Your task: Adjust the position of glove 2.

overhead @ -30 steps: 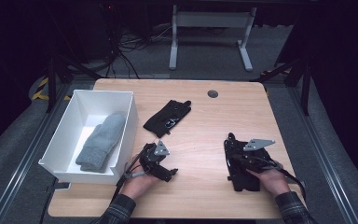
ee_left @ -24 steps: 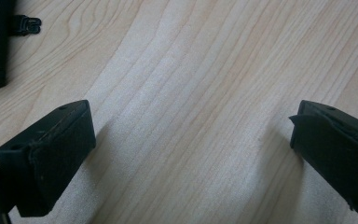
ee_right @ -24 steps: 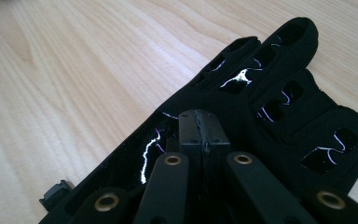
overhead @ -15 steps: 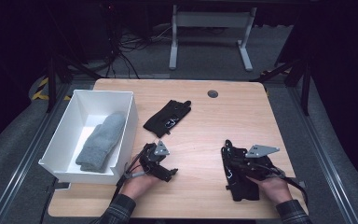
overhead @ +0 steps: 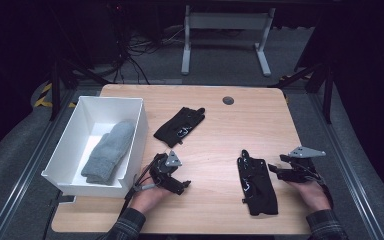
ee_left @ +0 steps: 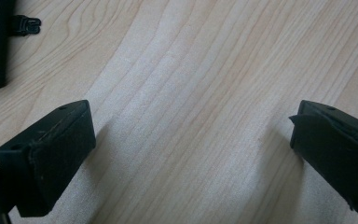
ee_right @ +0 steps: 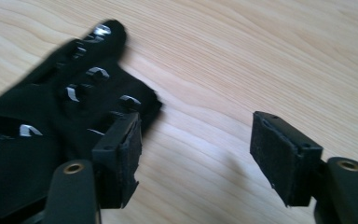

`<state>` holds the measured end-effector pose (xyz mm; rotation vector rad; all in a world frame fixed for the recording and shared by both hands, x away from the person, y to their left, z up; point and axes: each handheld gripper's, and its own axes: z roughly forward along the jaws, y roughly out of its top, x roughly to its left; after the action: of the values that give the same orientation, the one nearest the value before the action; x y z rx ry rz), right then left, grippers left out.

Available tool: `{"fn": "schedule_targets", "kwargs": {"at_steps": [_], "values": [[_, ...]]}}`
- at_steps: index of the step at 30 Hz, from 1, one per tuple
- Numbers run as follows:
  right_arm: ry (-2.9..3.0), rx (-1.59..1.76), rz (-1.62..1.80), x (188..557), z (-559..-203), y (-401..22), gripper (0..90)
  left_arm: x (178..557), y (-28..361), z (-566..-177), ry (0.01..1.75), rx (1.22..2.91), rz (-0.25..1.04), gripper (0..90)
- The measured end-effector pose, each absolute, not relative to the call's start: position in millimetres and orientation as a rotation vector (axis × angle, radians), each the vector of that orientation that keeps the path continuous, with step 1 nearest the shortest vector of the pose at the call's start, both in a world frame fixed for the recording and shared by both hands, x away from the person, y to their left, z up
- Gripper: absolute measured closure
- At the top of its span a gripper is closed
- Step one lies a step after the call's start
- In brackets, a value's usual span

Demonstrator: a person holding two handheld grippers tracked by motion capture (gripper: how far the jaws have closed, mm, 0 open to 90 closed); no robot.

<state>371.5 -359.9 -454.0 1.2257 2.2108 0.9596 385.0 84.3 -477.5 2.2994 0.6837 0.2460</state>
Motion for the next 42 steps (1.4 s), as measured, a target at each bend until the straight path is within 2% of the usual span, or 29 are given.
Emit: {"fn": "schedule_targets", "kwargs": {"at_steps": [4,6,10,12,15,18,20,29,35,42], "values": [[2.195,1.260,0.904,376.4,-460.5,-367.3,27.2,384.9,84.5,-477.2,0.680,2.297,0.250,0.8],[2.196,1.268,0.909,377.7,-463.4,-368.4,24.0,385.1,85.4,-474.6,0.695,2.288,0.247,7.7],[2.199,1.284,0.918,378.9,-463.9,-369.3,22.2,388.5,86.1,-465.3,0.722,2.272,0.247,28.0],[2.196,1.303,0.912,379.9,-464.1,-369.8,18.6,393.3,86.7,-458.7,0.742,2.253,0.253,42.0],[2.197,1.306,0.908,380.1,-464.1,-369.7,17.4,404.3,86.4,-451.6,0.803,2.238,0.246,64.4],[2.199,1.305,0.907,380.3,-464.2,-369.6,16.9,415.4,85.6,-446.6,0.848,2.224,0.222,82.9],[2.200,1.304,0.908,380.3,-464.3,-369.5,16.7,421.6,83.5,-443.1,0.852,2.222,0.243,89.8],[2.205,1.299,0.908,380.3,-464.3,-369.5,16.2,458.9,78.7,-435.1,0.927,2.161,0.260,90.0],[2.209,1.296,0.909,380.6,-464.3,-369.3,16.0,486.5,73.3,-438.0,0.962,2.176,0.335,90.0],[2.210,1.293,0.910,380.9,-464.4,-369.3,16.0,509.3,73.7,-440.5,0.992,2.160,0.323,90.0]]}}
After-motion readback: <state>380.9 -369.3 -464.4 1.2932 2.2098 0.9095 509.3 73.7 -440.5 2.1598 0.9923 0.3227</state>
